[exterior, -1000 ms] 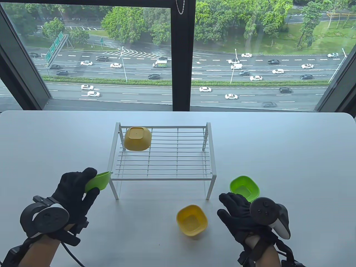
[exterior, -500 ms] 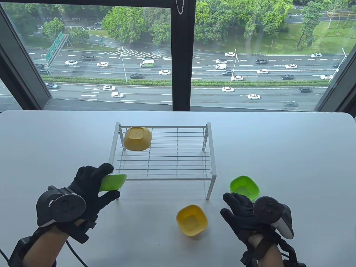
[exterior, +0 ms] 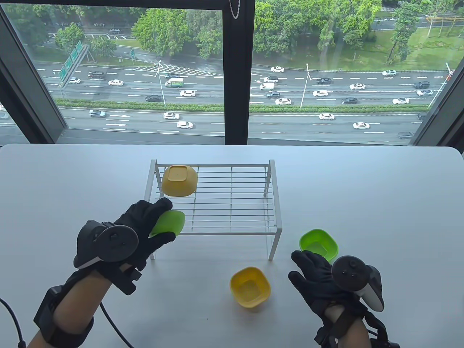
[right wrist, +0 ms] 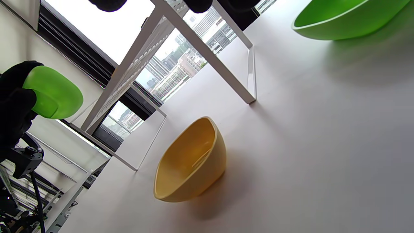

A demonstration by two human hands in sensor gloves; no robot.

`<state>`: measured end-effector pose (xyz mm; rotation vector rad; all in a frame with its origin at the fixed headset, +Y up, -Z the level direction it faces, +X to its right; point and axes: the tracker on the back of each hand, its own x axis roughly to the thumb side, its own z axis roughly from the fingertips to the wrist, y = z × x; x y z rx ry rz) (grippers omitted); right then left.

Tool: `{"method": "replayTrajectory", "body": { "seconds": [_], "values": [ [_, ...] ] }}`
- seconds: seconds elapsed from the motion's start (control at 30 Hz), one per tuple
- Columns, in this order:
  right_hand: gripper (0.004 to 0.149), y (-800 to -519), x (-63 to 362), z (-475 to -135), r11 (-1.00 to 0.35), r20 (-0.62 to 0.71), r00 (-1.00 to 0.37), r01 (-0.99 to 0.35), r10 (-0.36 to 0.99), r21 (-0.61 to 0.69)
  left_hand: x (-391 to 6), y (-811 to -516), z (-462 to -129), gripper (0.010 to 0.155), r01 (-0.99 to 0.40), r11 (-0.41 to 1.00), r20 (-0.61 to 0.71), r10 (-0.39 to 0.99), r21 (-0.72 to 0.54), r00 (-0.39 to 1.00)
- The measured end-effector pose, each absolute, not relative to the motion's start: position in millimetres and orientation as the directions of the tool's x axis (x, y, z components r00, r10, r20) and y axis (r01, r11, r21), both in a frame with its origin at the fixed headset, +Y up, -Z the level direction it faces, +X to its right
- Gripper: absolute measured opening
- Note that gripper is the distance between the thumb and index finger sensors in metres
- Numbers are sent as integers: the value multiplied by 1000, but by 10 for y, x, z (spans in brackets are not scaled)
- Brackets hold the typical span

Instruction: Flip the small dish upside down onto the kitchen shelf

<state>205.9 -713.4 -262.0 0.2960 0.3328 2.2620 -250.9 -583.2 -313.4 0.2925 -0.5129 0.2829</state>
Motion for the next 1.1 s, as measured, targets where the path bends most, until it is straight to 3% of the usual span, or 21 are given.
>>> {"method": "replayTrajectory", "body": {
  "seconds": [0.33,0.67,1.1],
  "values": [
    [77,-7136,2062,-2619,-626,91,-638,-702,765,340,-2466,-5823,-3501,77,-301,952,420,249,60,872],
    [77,-7133,2058,-2617,-624,88,-638,-701,765,345,-2410,-5908,-3937,74,-231,950,264,282,-210,922],
    [77,-7125,2068,-2617,-621,91,-633,-705,769,341,-2174,-6002,-4026,63,-81,993,169,94,-83,981]
  ]
}}
